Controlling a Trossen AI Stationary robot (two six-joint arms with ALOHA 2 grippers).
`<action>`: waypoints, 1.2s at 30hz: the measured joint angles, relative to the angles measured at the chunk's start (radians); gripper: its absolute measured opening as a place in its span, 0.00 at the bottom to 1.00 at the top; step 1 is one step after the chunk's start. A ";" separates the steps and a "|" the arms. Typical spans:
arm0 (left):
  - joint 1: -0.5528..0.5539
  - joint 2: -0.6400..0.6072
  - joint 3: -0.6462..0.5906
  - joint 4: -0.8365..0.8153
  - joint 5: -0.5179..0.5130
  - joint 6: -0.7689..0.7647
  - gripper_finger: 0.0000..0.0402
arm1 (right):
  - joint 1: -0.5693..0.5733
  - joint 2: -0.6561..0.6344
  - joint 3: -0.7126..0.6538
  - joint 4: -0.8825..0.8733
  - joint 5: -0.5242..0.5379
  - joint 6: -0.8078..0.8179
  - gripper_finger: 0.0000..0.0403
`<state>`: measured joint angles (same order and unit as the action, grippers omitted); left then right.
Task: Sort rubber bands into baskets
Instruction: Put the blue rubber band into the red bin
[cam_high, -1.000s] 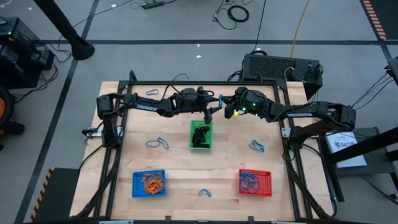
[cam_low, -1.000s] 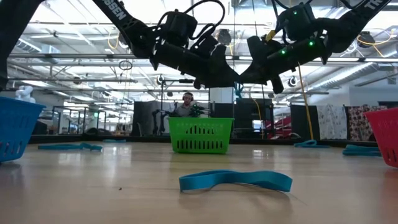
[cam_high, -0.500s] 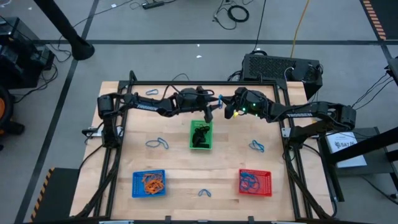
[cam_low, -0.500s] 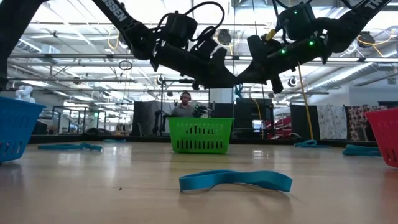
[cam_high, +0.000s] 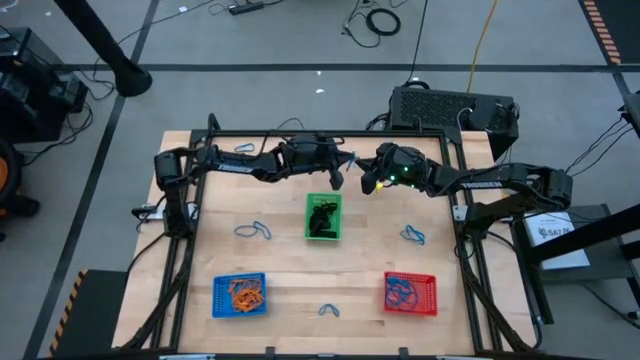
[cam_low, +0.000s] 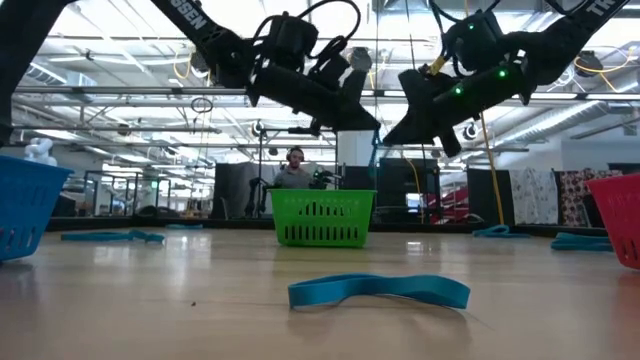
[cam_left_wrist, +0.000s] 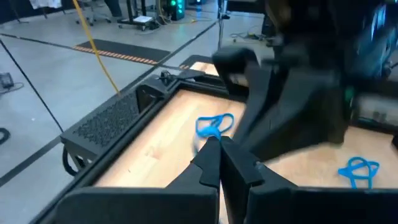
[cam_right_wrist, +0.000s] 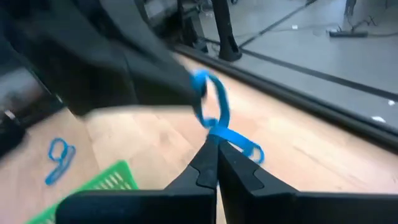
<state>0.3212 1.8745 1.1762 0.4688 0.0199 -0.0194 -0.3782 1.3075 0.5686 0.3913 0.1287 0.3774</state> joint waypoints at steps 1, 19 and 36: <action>0.002 -0.006 0.014 -0.027 -0.009 0.000 0.01 | -0.001 0.000 0.000 -0.014 0.002 -0.002 0.00; 0.108 -0.088 0.185 -0.717 -0.286 0.025 0.00 | -0.053 0.311 0.069 0.392 0.047 0.030 0.00; 0.131 -0.082 0.129 -0.875 -0.220 0.015 0.00 | -0.054 0.491 0.377 -0.097 -0.031 0.006 0.00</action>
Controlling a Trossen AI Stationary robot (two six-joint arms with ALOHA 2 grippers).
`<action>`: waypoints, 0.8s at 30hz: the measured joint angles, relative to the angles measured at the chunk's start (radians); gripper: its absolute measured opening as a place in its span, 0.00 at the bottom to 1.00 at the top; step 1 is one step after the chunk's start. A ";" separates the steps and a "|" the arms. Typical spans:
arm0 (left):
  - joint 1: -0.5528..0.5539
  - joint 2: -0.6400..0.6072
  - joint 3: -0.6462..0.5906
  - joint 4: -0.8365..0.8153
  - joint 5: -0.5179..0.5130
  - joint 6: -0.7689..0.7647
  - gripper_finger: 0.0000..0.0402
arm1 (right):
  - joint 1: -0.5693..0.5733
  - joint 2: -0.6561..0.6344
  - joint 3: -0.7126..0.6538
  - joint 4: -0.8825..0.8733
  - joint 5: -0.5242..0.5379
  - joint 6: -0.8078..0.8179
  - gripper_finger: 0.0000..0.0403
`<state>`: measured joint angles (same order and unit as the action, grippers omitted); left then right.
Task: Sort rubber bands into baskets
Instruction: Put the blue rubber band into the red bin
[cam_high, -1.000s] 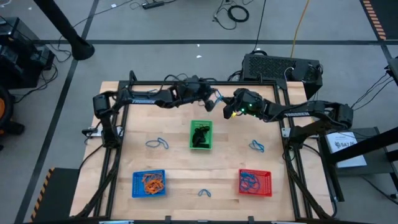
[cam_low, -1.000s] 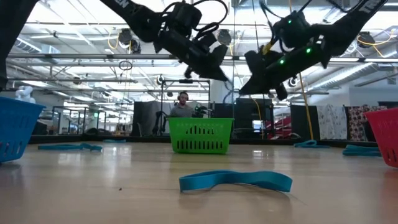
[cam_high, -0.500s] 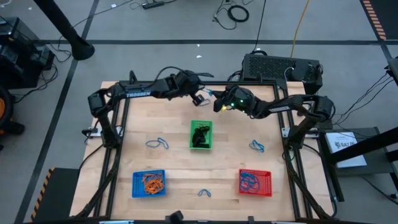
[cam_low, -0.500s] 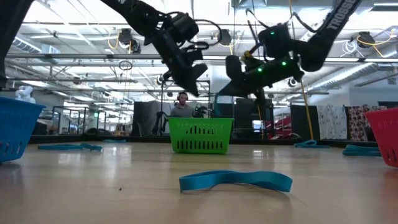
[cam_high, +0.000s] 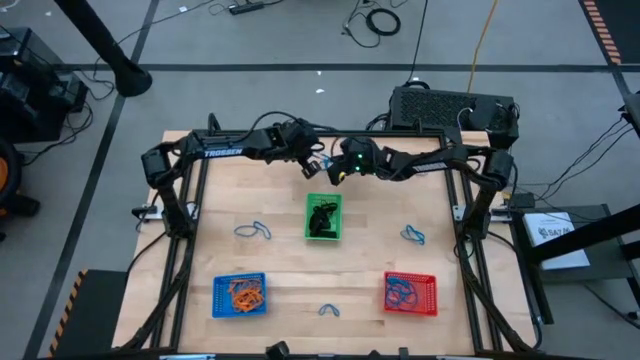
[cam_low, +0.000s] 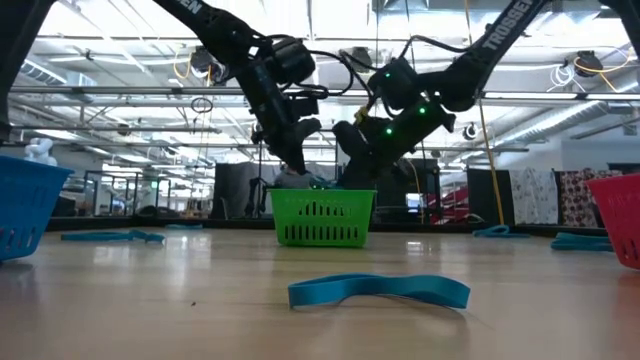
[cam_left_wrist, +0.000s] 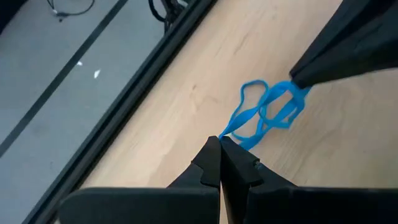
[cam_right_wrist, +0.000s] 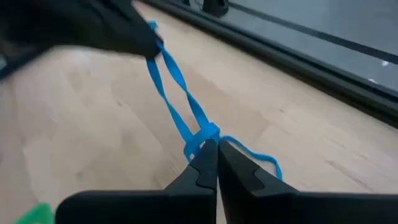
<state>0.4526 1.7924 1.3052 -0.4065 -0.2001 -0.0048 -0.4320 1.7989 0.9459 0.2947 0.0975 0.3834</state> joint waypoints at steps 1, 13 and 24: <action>0.000 0.000 0.000 0.007 0.001 0.000 0.00 | 0.000 0.003 0.008 -0.017 0.000 -0.015 0.00; 0.014 0.000 0.000 0.024 0.002 -0.008 0.00 | -0.026 0.005 0.073 -0.166 0.005 -0.107 0.23; 0.013 0.000 0.003 0.032 0.083 -0.010 0.00 | -0.059 -0.111 0.087 -0.451 0.005 -0.211 0.47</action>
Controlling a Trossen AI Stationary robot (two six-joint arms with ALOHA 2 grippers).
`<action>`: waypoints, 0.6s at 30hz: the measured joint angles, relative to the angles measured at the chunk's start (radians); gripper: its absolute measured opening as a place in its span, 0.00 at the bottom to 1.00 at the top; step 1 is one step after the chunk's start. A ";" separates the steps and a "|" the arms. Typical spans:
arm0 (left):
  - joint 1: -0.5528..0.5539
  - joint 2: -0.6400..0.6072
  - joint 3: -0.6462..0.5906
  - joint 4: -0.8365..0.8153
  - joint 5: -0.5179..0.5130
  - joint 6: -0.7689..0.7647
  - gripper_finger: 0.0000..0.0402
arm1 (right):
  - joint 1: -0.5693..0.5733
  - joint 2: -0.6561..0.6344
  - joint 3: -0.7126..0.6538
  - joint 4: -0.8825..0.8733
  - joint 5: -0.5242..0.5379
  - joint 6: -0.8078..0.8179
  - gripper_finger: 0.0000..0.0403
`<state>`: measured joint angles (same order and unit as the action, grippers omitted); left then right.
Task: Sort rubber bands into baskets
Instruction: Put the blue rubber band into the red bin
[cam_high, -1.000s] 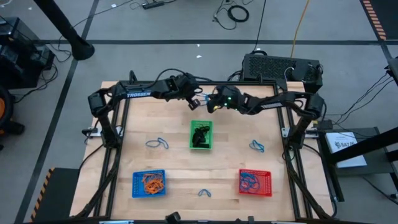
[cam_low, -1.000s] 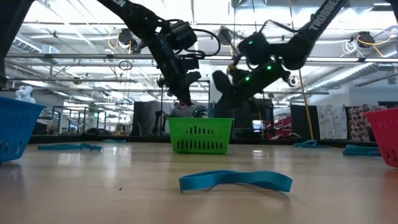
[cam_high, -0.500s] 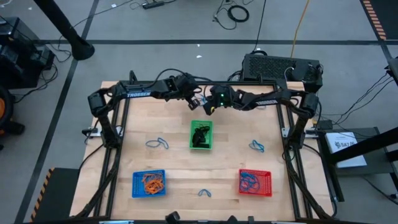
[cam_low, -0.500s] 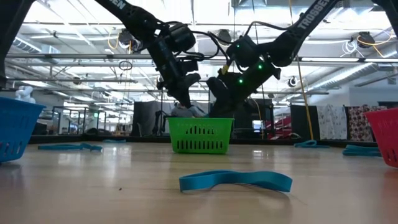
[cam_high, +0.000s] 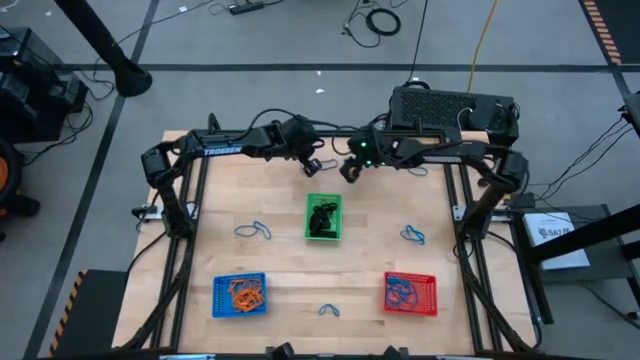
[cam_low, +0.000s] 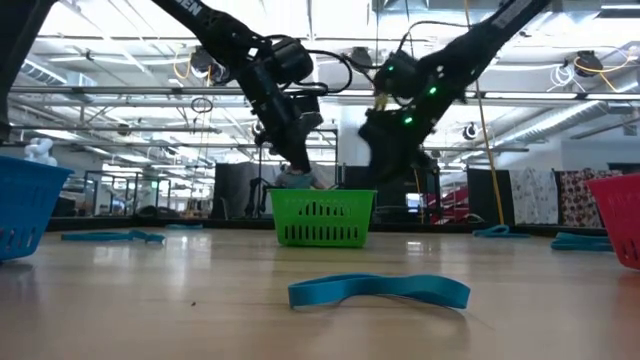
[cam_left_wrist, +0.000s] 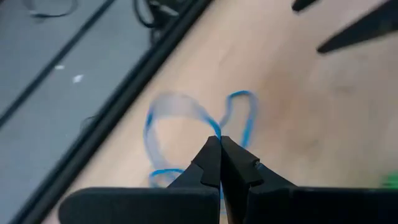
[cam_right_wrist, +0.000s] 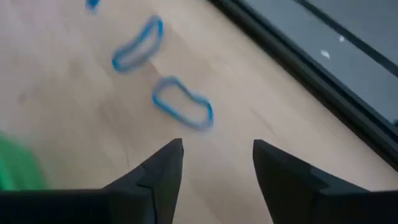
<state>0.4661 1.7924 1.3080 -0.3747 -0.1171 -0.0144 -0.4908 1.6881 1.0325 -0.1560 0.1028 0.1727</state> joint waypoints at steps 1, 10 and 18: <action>-0.003 0.000 0.003 0.002 0.029 -0.003 0.00 | 0.000 -0.024 0.000 -0.053 0.000 -0.008 0.47; -0.142 0.000 0.011 0.212 0.285 -0.083 0.00 | 0.099 -0.450 -0.229 -0.186 0.009 -0.022 0.49; -0.367 0.098 0.014 0.628 0.286 -0.112 0.00 | 0.277 -0.883 -0.565 -0.002 0.001 0.144 0.49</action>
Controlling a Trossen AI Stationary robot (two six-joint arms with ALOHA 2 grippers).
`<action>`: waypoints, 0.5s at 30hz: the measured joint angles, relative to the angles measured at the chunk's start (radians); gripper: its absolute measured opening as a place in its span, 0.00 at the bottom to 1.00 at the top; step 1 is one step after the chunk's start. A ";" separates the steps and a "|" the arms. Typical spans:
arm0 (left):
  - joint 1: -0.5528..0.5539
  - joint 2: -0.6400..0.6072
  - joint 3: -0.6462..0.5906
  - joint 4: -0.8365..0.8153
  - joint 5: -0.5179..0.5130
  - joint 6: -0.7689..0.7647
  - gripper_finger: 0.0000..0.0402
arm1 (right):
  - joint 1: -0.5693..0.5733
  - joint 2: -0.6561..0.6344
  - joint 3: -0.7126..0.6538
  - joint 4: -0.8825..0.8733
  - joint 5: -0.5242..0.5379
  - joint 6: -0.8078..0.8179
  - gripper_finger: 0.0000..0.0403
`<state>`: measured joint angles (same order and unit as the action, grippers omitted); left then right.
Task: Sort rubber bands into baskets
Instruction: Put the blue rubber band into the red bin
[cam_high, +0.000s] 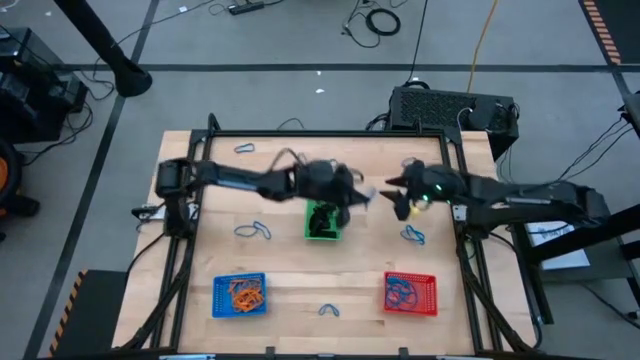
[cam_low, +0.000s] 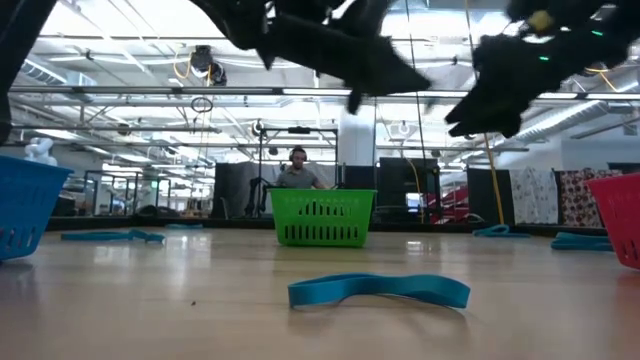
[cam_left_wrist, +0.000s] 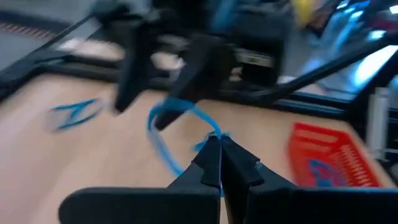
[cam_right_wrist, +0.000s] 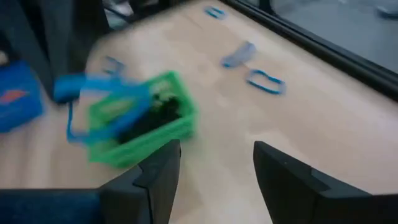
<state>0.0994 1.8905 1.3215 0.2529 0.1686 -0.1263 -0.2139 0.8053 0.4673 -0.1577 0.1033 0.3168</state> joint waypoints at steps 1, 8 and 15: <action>-0.026 0.027 0.000 0.054 0.000 0.000 0.00 | 0.026 -0.039 -0.044 0.045 0.000 0.015 0.49; -0.185 0.220 0.044 0.304 0.006 -0.019 0.00 | 0.147 -0.256 -0.239 0.310 -0.004 0.040 0.49; -0.288 0.380 0.200 0.345 0.005 -0.017 0.00 | 0.192 -0.354 -0.237 0.309 -0.001 -0.012 0.49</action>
<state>-0.1884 2.2707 1.5215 0.5974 0.1738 -0.1436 -0.0222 0.4516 0.2307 0.1511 0.1022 0.3048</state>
